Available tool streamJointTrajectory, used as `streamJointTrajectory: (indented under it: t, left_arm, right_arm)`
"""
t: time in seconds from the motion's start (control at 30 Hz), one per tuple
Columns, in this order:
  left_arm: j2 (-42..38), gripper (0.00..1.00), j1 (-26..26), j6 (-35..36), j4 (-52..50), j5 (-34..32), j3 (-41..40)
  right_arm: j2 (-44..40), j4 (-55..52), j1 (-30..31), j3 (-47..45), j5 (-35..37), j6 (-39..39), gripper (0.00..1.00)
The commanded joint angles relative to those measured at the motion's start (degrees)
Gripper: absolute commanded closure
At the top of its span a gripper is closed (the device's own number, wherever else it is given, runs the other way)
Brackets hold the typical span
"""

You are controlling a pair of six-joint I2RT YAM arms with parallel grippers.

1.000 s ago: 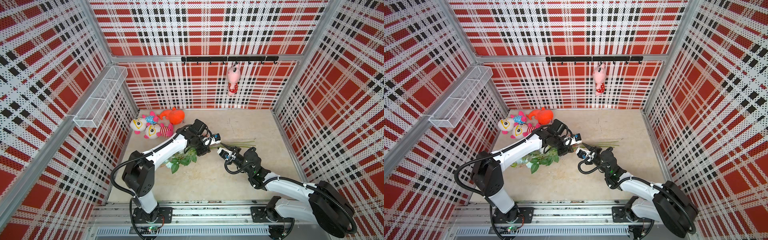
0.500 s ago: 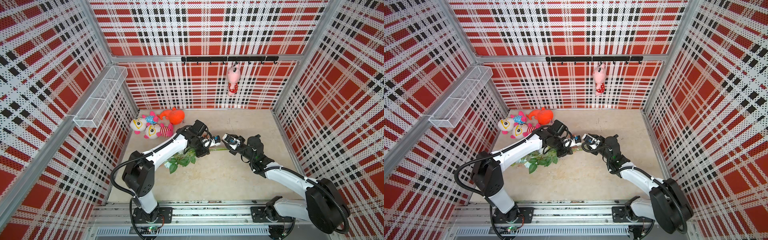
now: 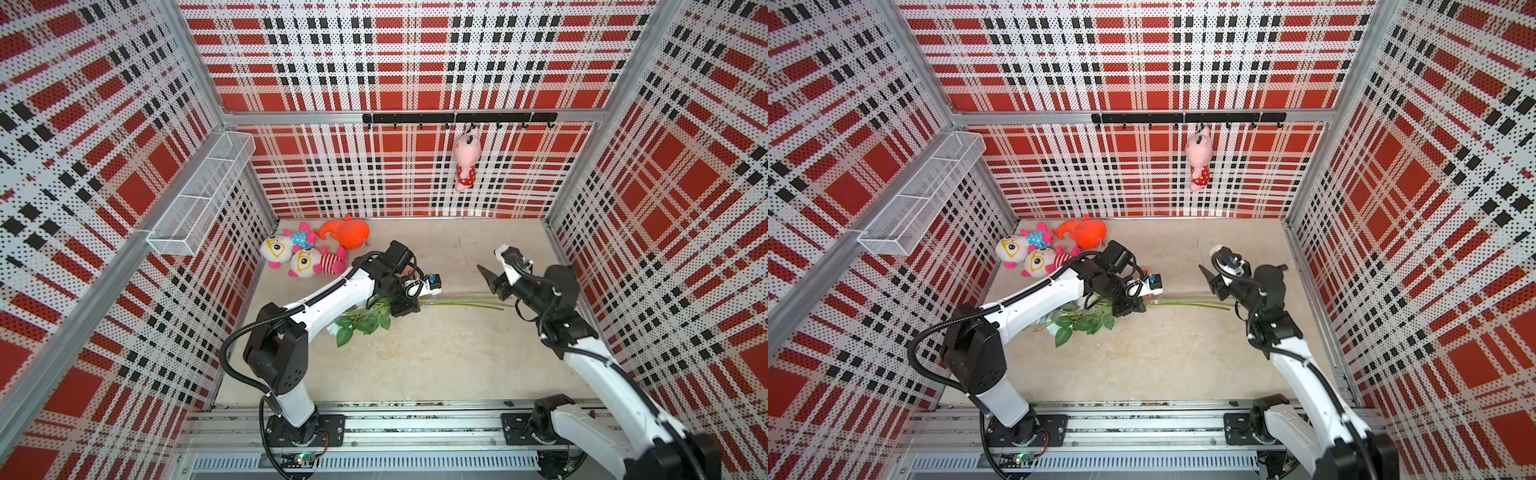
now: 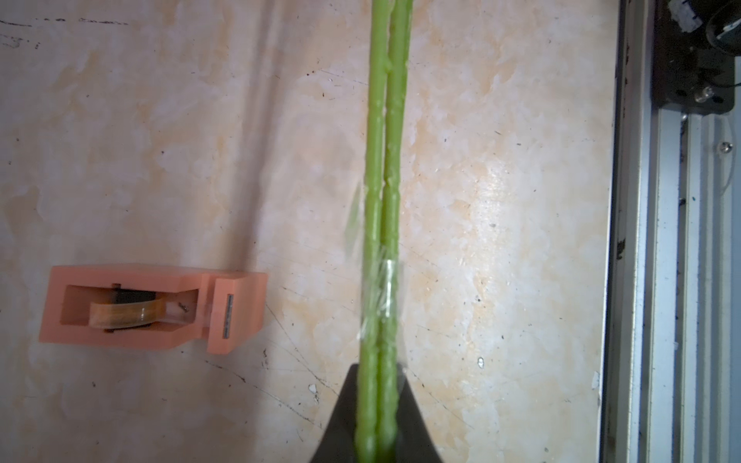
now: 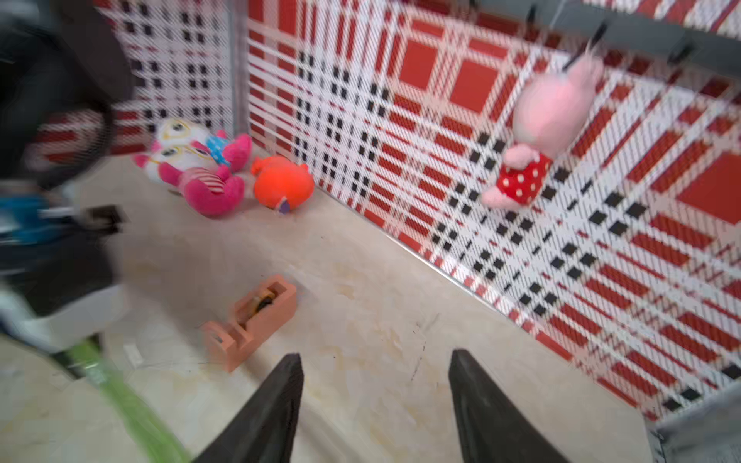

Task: Wrap bouquets with tape
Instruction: Wrap the tape around the bouquet.

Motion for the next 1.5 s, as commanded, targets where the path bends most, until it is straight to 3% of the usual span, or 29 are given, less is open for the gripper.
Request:
streamJointTrajectory:
  t: [0.0,0.13,0.3,0.43,0.7,0.83,1.07,1.23,1.37,1.47]
  left_arm:
    - [-0.8,1.00,1.2,2.3,-1.4,4.4,3.6]
    - [-0.9,1.00,1.3,1.8,-1.4,3.8,3.4]
    - [-0.2,1.00,1.1,1.4,-1.5,3.7,3.3]
    - [0.0,1.00,1.4,1.3,-1.5,3.7,3.4]
    - [1.1,1.00,1.6,1.9,-2.6,3.8,4.6]
    - [1.5,1.00,1.6,2.1,-2.6,3.8,4.5]
    - [2.1,1.00,1.5,2.1,-3.1,3.9,5.0]
    - [2.1,1.00,1.6,2.2,-3.4,3.8,5.1]
    - [2.3,1.00,1.7,2.2,-3.5,3.7,5.1]
    - [2.3,1.00,1.7,2.1,-3.7,3.4,5.2]
  right_arm:
    - [-4.1,10.5,5.6,-9.7,-10.3,0.9,0.46]
    - [4.2,4.6,12.9,-5.9,-10.0,-10.3,0.50]
    - [14.4,2.7,15.4,0.5,-7.9,-17.2,0.53]
    - [21.8,-4.6,18.0,5.9,-2.1,-24.8,0.55]
    - [29.4,-3.8,19.1,9.7,1.7,-28.5,0.56]
    - [31.5,-5.1,19.6,11.1,3.5,-30.2,0.53]
    - [33.1,-13.3,24.5,13.5,10.9,-39.7,0.53]
    - [30.5,-15.9,25.4,13.2,15.1,-40.7,0.52]
    - [26.8,-18.3,25.4,12.7,20.1,-40.9,0.39]
    - [22.5,-18.4,25.4,11.5,24.7,-39.3,0.35]
